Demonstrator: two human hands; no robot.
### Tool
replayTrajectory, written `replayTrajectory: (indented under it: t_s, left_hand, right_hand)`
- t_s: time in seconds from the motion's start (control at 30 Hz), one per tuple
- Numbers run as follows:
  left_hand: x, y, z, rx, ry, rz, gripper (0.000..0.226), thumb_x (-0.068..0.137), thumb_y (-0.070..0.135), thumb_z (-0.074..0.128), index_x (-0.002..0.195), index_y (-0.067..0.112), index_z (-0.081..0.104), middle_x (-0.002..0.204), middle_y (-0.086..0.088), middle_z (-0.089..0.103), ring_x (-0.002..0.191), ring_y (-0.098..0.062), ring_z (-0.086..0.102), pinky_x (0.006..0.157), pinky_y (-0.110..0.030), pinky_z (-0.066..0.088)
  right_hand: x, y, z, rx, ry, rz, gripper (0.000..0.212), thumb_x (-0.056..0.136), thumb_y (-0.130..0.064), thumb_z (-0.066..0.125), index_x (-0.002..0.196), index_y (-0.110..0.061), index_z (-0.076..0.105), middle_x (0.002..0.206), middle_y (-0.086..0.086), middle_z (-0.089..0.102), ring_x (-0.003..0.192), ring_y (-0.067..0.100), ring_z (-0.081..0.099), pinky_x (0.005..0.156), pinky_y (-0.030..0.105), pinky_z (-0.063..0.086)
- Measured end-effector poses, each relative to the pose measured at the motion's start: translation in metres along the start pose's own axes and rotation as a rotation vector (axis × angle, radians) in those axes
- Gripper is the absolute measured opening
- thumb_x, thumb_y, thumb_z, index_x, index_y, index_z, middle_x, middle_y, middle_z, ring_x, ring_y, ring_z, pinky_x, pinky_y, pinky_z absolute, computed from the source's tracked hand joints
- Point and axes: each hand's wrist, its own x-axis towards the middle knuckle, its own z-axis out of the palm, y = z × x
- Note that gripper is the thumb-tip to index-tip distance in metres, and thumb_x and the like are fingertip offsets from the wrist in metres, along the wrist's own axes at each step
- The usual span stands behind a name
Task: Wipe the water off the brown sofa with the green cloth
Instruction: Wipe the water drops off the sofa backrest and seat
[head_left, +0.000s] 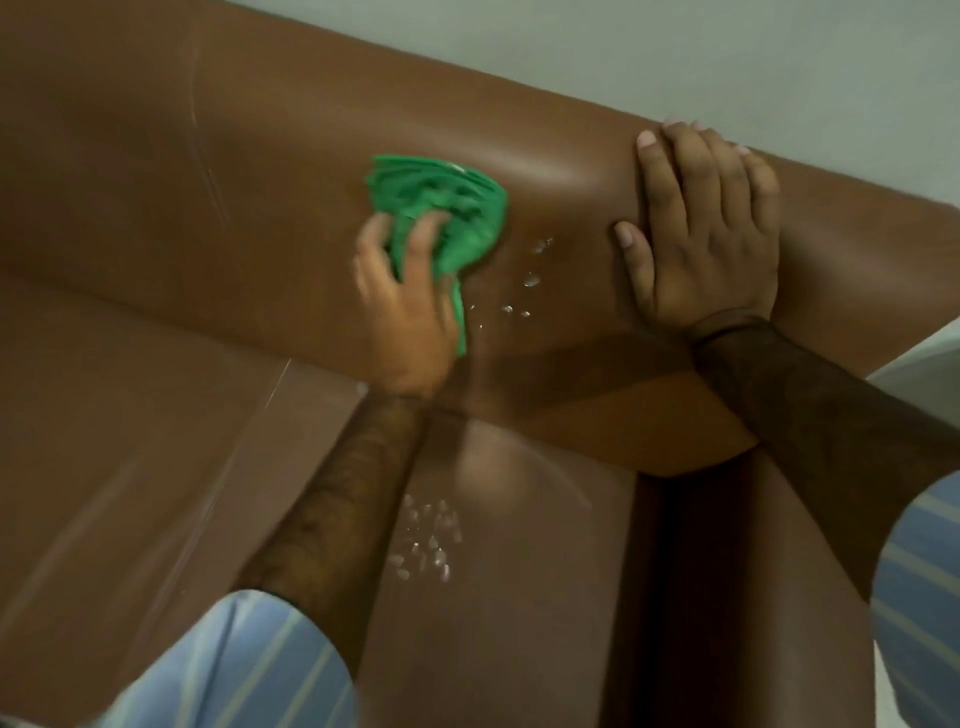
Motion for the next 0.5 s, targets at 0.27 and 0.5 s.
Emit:
replayTrajectory:
  t_s: [0.27,0.5]
  left_hand:
    - [-0.024,0.037,0.028,0.012,-0.046,0.162,0.036,0.091,0.004,0.064,0.126,0.011,0.065,0.130,-0.033,0.054,0.115,-0.048,0.055,0.105,-0.047,0.040]
    - [0.001,-0.029,-0.003,0.078,0.057,-0.007,0.043,0.079,0.002,0.063,0.122,0.007,0.064,0.127,-0.026,0.056,0.119,-0.042,0.054,0.107,-0.044,0.042]
  right_hand:
    - [0.000,0.000,0.003,-0.013,0.024,-0.002,0.063,0.113,-0.049,0.025,0.164,-0.012,0.032,0.163,0.015,0.046,0.150,0.034,0.045,0.124,0.045,0.022]
    - [-0.001,0.001,0.004,-0.017,0.034,0.000,0.064,0.112,-0.049,0.024,0.163,-0.011,0.034,0.161,0.017,0.048,0.148,0.036,0.047,0.123,0.046,0.022]
